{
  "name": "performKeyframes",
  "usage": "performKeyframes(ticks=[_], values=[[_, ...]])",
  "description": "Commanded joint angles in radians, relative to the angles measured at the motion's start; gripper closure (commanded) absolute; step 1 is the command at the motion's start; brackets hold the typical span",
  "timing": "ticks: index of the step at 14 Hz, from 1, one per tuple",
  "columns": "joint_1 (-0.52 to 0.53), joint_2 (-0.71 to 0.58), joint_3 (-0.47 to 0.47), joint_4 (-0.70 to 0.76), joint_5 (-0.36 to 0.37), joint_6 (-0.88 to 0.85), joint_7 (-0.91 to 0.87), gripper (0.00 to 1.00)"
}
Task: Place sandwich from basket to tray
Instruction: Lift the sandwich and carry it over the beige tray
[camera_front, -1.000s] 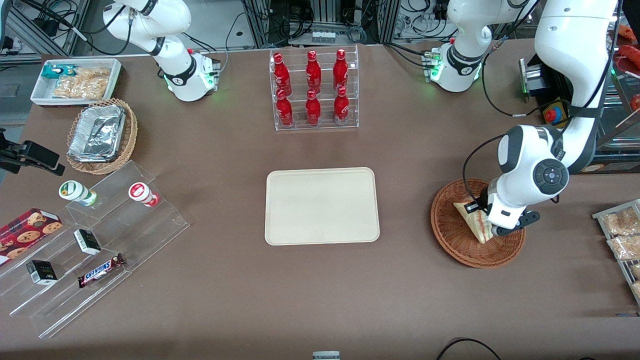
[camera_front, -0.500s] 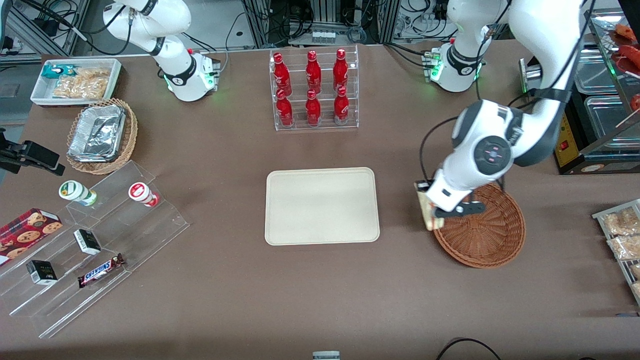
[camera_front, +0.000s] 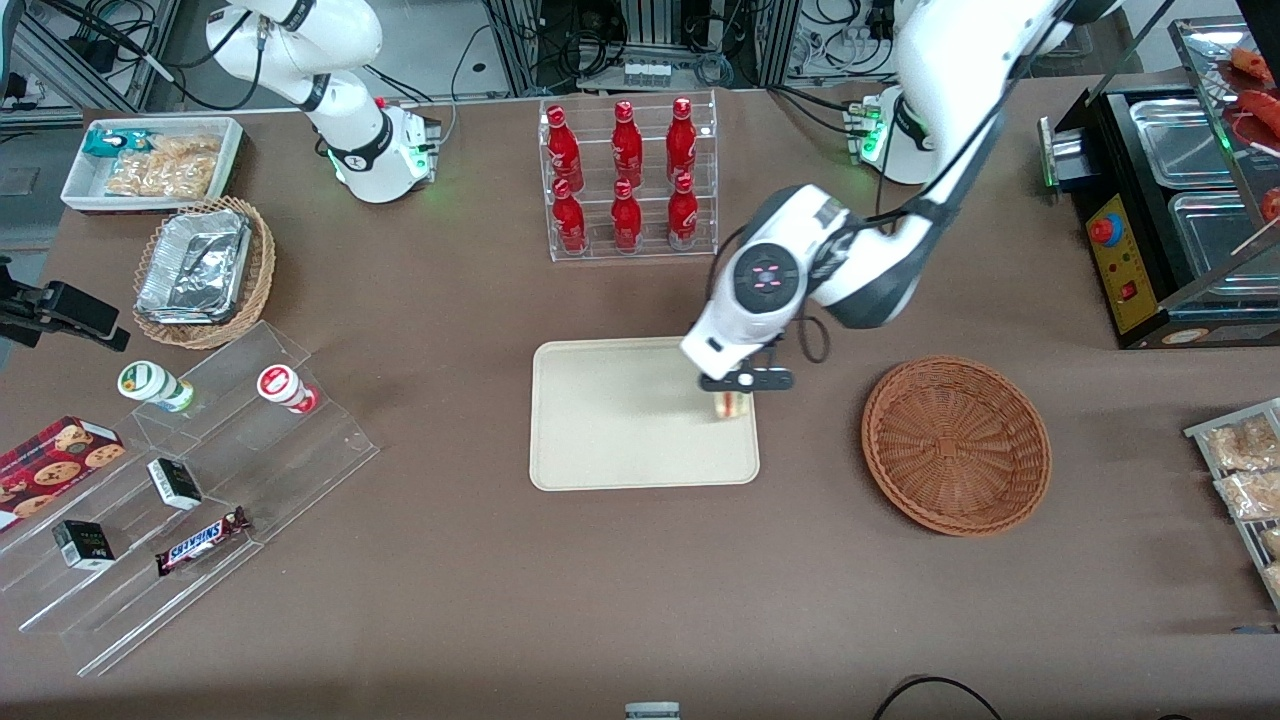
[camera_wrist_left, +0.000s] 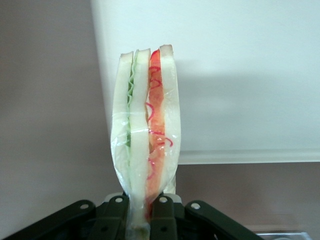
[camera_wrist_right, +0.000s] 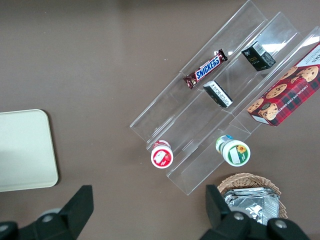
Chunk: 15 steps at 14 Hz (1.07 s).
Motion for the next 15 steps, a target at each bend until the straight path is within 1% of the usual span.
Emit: performKeyframes(ticks=[1,2,4,6,8,13,14,15], values=[[-0.079,0.129,0.013,0.142,0.039,-0.026,-0.078,0.88],[-0.082,0.135,0.012,0.144,0.041,-0.024,-0.082,0.88],[-0.121,0.16,0.012,0.162,0.041,-0.015,-0.084,0.87],[-0.145,0.239,0.012,0.269,0.042,-0.017,-0.114,0.87],[-0.147,0.282,0.013,0.328,0.042,-0.018,-0.121,0.87],[-0.145,0.332,0.035,0.376,0.044,-0.017,-0.115,0.85],[-0.145,0.33,0.035,0.376,0.044,-0.017,-0.115,0.82],[-0.145,0.33,0.035,0.376,0.044,-0.017,-0.118,0.63]])
